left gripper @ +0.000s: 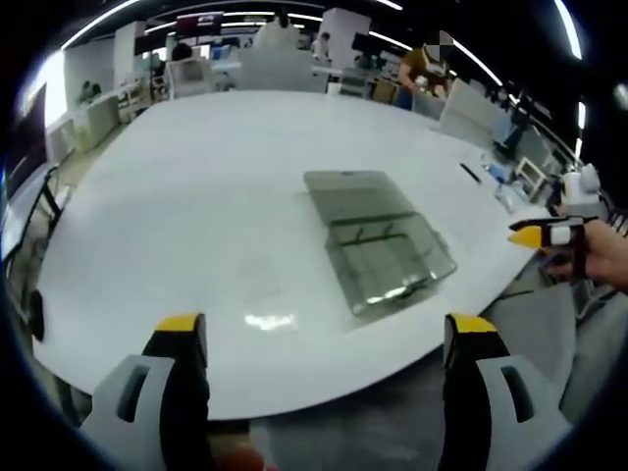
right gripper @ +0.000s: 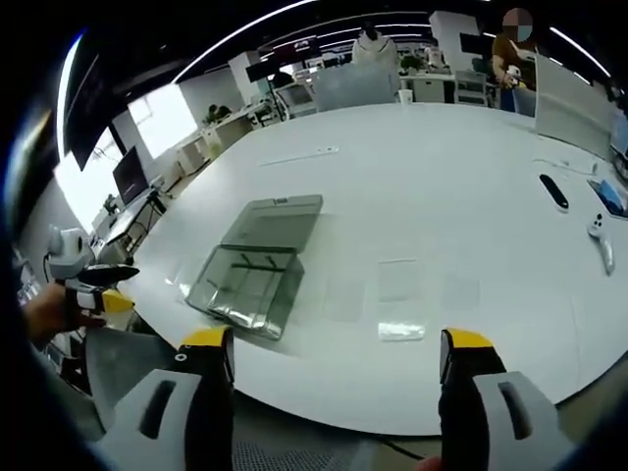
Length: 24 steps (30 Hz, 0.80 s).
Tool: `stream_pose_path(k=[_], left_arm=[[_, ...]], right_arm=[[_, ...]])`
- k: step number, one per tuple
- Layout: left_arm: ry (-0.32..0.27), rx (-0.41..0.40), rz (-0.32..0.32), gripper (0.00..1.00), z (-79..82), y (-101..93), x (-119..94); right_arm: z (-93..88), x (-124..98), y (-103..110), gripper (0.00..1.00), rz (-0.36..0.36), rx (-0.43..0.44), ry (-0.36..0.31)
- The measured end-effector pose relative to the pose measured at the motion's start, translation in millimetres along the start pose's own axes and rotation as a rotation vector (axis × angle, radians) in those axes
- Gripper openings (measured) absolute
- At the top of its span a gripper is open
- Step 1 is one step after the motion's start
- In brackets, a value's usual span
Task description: Insert the divider into the dual guide fixture by aligning both edges with the guide slots and pushing it downward to the bottom, including one-sided entry, uneven engagement, binding, and posture correction.
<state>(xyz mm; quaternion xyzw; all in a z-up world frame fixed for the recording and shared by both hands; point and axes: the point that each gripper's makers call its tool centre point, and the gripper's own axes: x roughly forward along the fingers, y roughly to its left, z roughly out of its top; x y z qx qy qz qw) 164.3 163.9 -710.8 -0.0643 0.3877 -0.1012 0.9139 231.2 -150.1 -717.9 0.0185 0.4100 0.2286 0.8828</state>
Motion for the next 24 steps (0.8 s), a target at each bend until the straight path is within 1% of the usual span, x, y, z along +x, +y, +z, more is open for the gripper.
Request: stream_pose_path(k=[6,17,20,24], left_arm=[[-0.002,0.016,-0.004,0.98,0.7,-4.7,0.9],[0.003,0.021,-0.011,0.98,-2.1,-8.6,0.5],[0.000,0.021,-0.010,0.98,-2.5,-8.1,-0.1],[-0.010,0.015,-0.017,0.98,-1.3,-8.6,-0.9]], right_arm=[[0.3,9.8,-5.2,0.78,0.003,-0.011,0.015],[4.1,29.6,-21.5,0.66,-0.021,-0.054,0.049],[-0.3,36.9,-27.4,0.65,-0.029,-0.060,0.086],[1.3,43.1,-31.0,0.63,-0.033,-0.072,0.090]])
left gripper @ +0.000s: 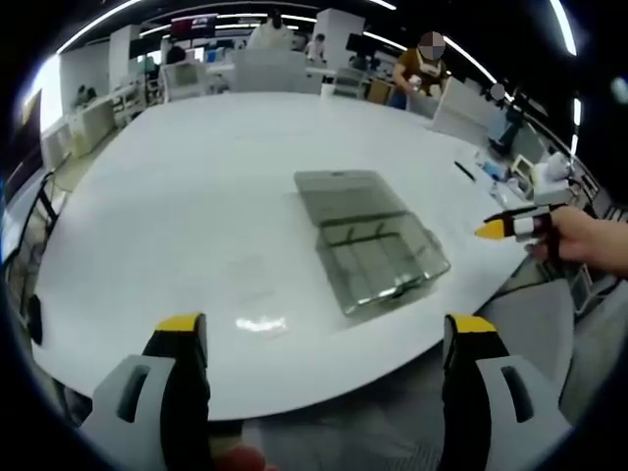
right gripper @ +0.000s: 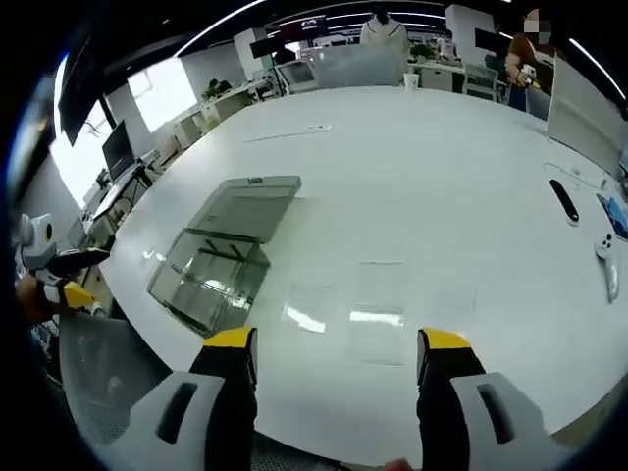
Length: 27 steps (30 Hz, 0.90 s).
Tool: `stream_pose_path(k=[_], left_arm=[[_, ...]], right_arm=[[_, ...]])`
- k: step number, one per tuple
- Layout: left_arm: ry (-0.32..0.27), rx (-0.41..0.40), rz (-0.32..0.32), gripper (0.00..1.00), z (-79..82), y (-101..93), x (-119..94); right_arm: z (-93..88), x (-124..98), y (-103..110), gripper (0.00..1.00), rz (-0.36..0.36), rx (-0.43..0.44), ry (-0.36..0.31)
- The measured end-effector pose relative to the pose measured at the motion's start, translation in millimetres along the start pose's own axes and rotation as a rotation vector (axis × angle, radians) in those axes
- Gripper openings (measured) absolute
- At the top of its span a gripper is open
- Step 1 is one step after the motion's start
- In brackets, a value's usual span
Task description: Insert the divider into the dual guide fixture by aligning both edges with the guide slots and pushing it downward to the bottom, including one-sided entry, uneven engagement, binding, and posture correction.
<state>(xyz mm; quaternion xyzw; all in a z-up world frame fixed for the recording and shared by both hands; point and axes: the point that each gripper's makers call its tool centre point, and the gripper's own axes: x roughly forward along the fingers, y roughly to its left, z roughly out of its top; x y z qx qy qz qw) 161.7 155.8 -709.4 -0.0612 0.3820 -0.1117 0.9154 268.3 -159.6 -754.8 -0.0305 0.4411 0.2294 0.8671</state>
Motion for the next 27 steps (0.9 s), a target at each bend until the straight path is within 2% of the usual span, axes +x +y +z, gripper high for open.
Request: stream_pose_path(k=[3,18,27], left_arm=[[-0.014,-0.004,-0.016,0.96,2.5,-1.7,0.2],[-0.047,0.021,-0.096,0.93,7.9,-17.8,1.4],[-0.062,0.045,-0.110,0.91,11.8,-20.1,2.0]], right_arm=[[2.6,6.7,-3.9,0.61,-0.003,-0.031,0.010],[5.5,22.6,-14.0,0.54,0.000,-0.073,0.051],[4.7,36.7,-21.9,0.49,-0.018,-0.088,0.081]])
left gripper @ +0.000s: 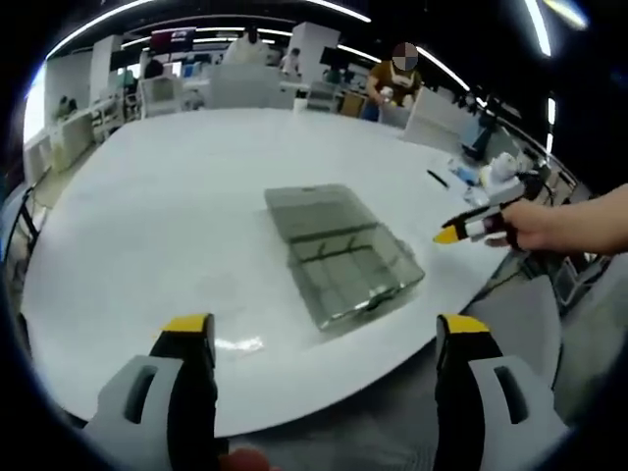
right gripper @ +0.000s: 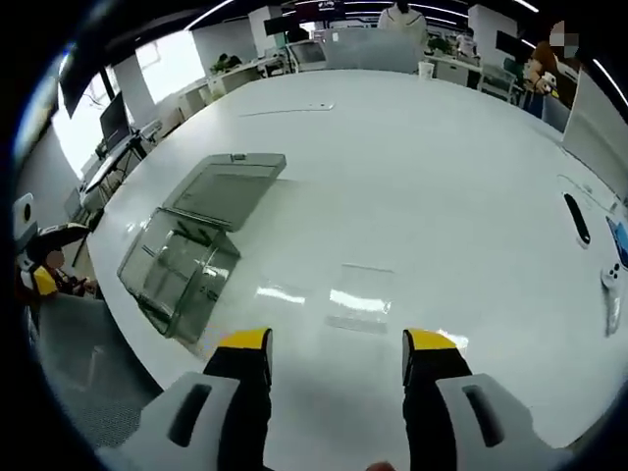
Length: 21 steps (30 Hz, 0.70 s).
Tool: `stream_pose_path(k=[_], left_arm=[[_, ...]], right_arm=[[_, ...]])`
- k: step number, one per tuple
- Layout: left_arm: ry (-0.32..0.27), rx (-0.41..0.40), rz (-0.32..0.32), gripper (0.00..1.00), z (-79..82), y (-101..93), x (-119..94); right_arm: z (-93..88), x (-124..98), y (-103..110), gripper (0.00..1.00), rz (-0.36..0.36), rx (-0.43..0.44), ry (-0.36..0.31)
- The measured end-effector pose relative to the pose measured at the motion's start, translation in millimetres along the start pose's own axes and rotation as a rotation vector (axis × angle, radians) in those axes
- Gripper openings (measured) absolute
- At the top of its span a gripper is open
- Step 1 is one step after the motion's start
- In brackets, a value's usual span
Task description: Insert the divider into the dual guide fixture by aligning both edges with the guide slots and pushing it downward to the bottom, including one-sided entry, uneven engagement, binding, and posture correction.
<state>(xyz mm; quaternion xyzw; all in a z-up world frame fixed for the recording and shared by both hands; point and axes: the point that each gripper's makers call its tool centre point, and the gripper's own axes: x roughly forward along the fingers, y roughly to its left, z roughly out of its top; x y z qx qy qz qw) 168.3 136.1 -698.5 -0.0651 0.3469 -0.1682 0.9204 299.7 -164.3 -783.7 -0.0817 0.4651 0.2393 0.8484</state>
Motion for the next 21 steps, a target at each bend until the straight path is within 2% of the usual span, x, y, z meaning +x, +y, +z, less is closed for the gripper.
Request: stream_pose_path(k=[4,21], left_arm=[[0.003,0.003,0.002,0.91,-0.6,0.5,0.4],[0.014,0.005,0.007,0.91,-1.1,1.8,2.5]], right_arm=[[0.2,2.6,-1.9,0.44,-0.014,-0.002,0.012],[-2.1,23.2,-6.2,0.39,-0.042,-0.020,0.059]])
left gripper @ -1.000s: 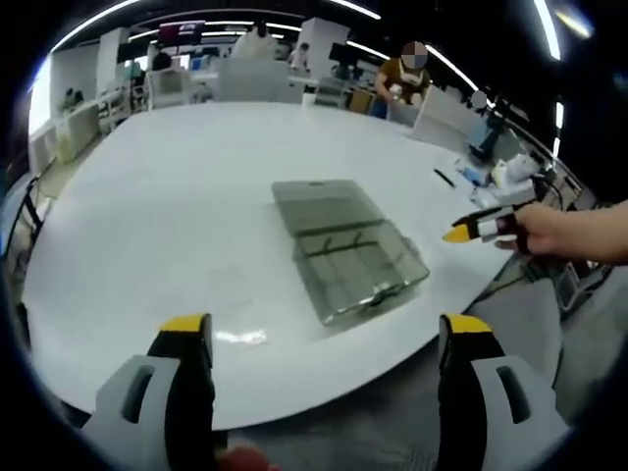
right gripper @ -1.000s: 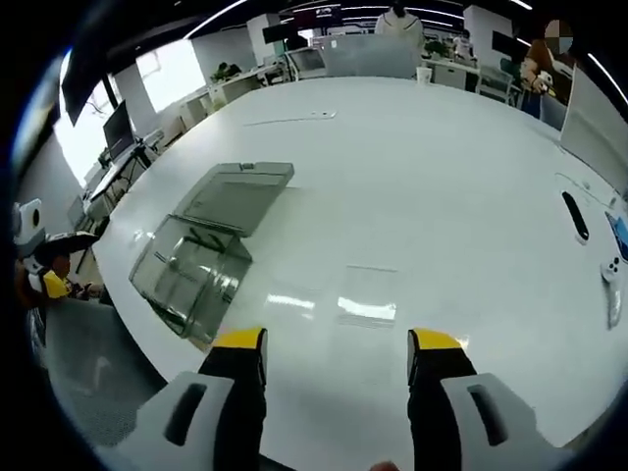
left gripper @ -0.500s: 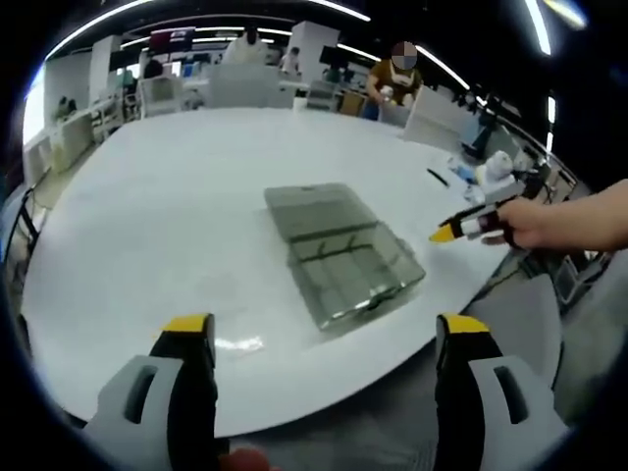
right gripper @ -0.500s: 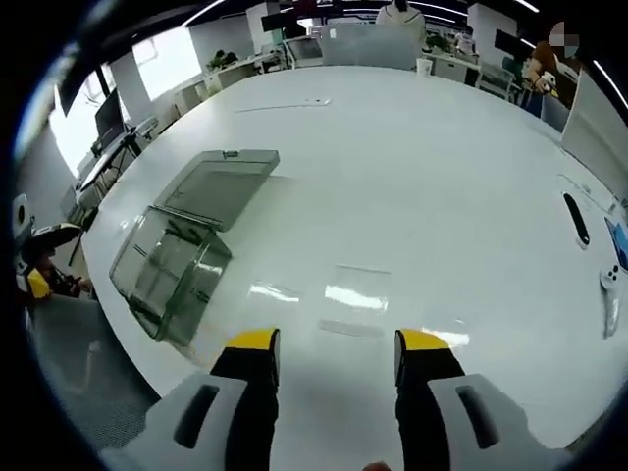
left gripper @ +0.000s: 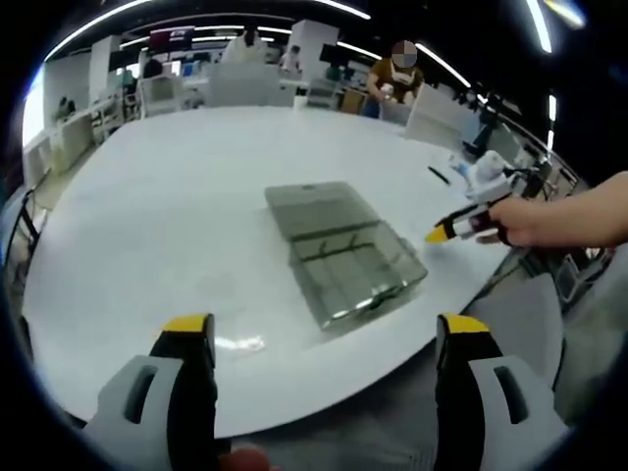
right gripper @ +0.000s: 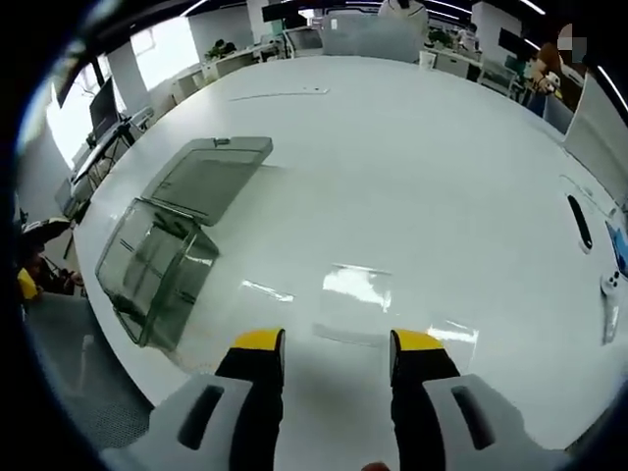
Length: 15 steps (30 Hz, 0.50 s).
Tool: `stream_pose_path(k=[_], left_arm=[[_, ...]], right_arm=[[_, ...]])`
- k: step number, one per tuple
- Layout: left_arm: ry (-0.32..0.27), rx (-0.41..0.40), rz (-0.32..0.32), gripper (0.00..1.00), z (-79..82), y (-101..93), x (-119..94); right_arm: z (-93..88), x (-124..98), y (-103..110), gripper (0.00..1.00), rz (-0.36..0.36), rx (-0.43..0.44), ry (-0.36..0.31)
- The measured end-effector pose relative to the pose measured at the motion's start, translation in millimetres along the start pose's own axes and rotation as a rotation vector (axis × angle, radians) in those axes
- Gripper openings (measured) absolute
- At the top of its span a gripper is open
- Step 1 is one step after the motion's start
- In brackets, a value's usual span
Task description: Insert the divider into the dual guide fixture by aligning both edges with the guide slots and pushing it downward to the bottom, including one-sided entry, uneven engagement, binding, and posture correction.
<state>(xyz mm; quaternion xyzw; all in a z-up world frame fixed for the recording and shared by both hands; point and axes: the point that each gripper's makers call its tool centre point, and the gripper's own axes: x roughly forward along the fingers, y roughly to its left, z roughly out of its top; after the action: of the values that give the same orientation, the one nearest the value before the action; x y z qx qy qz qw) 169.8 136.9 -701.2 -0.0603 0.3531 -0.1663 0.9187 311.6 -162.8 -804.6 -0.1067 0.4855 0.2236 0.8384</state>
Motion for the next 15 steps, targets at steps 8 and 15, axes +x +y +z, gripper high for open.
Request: stream_pose_path(k=[8,15], left_arm=[[0.005,0.000,0.001,0.91,-1.7,-0.4,0.1],[0.006,-0.001,0.003,0.91,-1.9,-0.5,0.2]], right_arm=[[-2.5,5.9,-1.1,0.37,-0.016,0.003,0.013],[-8.3,10.6,-4.0,0.37,-0.023,0.012,0.026]])
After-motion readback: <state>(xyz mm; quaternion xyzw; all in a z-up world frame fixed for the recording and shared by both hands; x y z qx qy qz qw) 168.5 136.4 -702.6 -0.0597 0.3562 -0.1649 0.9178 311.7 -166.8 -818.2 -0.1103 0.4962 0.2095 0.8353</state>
